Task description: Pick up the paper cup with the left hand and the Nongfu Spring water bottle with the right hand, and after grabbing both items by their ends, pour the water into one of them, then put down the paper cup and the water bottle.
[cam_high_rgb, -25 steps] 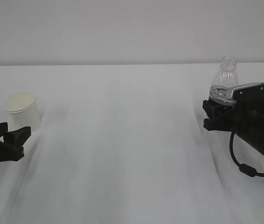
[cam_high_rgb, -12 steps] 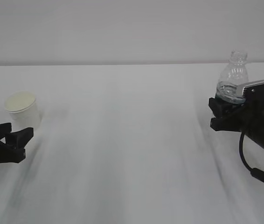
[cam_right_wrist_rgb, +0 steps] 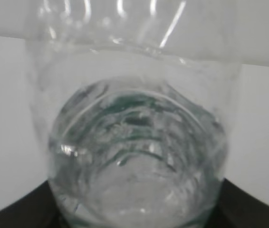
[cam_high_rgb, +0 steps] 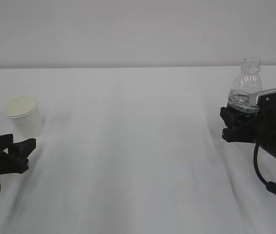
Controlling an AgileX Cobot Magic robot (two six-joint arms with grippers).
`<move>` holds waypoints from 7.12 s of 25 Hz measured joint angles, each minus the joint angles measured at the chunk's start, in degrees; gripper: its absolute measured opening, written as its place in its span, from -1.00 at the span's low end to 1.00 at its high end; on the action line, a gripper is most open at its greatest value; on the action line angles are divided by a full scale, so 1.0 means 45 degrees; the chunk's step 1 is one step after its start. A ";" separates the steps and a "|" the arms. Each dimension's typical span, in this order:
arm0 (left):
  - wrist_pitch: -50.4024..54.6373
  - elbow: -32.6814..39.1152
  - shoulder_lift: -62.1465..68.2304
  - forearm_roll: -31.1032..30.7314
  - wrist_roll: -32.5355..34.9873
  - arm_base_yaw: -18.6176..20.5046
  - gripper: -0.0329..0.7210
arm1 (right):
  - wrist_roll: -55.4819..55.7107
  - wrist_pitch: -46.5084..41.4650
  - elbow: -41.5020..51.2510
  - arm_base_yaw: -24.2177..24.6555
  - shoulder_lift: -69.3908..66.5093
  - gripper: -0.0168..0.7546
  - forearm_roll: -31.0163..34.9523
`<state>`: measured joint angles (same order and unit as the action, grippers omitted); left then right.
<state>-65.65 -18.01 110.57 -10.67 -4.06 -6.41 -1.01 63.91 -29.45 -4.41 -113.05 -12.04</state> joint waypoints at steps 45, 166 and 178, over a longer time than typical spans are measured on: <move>0.0000 -0.2367 0.1995 0.1331 0.0000 0.0000 0.92 | -0.0046 0.0000 0.0000 0.0000 0.0000 0.10 0.0000; 0.0000 -0.4280 0.3001 0.2216 0.0000 0.0000 0.65 | -0.0676 0.0000 0.0000 0.0000 0.0000 0.10 0.0000; 0.0000 -0.4280 0.3001 0.2457 0.0000 0.0000 0.65 | -0.0676 0.0000 0.0000 0.0000 0.0000 0.10 0.0000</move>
<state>-65.65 -37.28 124.07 0.39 -4.06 -6.41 -4.06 63.91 -29.45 -4.41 -113.05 -12.04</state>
